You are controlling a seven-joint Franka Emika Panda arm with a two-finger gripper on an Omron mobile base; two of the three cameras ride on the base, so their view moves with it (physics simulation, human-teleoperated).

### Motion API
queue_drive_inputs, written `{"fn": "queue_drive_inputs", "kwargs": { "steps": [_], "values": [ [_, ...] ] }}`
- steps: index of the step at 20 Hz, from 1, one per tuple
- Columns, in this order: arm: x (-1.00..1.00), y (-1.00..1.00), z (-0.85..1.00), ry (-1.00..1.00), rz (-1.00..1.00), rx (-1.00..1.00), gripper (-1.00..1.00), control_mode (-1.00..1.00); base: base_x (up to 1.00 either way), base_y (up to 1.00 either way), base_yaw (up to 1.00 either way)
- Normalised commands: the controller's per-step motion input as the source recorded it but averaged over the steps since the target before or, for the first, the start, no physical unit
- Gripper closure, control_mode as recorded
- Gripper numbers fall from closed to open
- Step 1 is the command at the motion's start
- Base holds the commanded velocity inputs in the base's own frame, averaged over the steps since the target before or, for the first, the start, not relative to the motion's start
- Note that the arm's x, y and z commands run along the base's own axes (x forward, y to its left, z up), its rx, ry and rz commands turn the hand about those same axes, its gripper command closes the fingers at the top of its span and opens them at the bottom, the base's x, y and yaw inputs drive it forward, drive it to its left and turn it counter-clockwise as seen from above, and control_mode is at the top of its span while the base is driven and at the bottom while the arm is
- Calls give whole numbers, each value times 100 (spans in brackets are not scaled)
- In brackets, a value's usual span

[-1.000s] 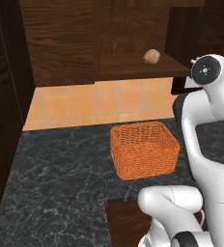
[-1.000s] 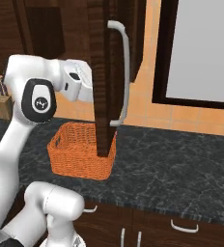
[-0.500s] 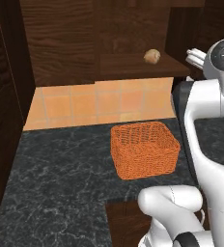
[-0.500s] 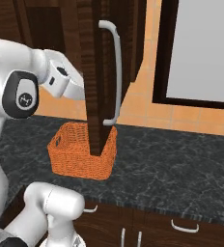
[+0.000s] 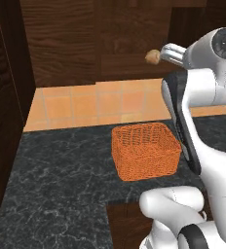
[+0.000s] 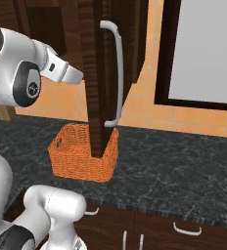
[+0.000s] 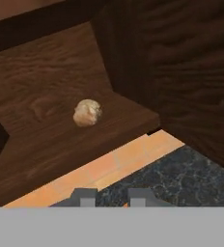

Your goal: Open the cabinet, pick up the bread from the cabinet and place it in the basket. Then move the basket to the dining counter.

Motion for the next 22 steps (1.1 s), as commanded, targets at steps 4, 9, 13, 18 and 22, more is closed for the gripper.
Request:
{"fn": "queue_drive_inputs", "kwargs": {
  "steps": [4,9,13,18,22],
  "values": [
    [71,29,0,3,21,-3,-100,-100,0,0,0],
    [80,4,-8,1,8,-9,-100,-100,0,0,0],
    [74,0,-17,0,1,-9,-100,-100,0,0,0],
    [65,-1,-20,0,0,-11,-100,-100,0,0,0],
    [67,-28,-7,3,0,-5,-100,-100,0,0,0]
  ]
}}
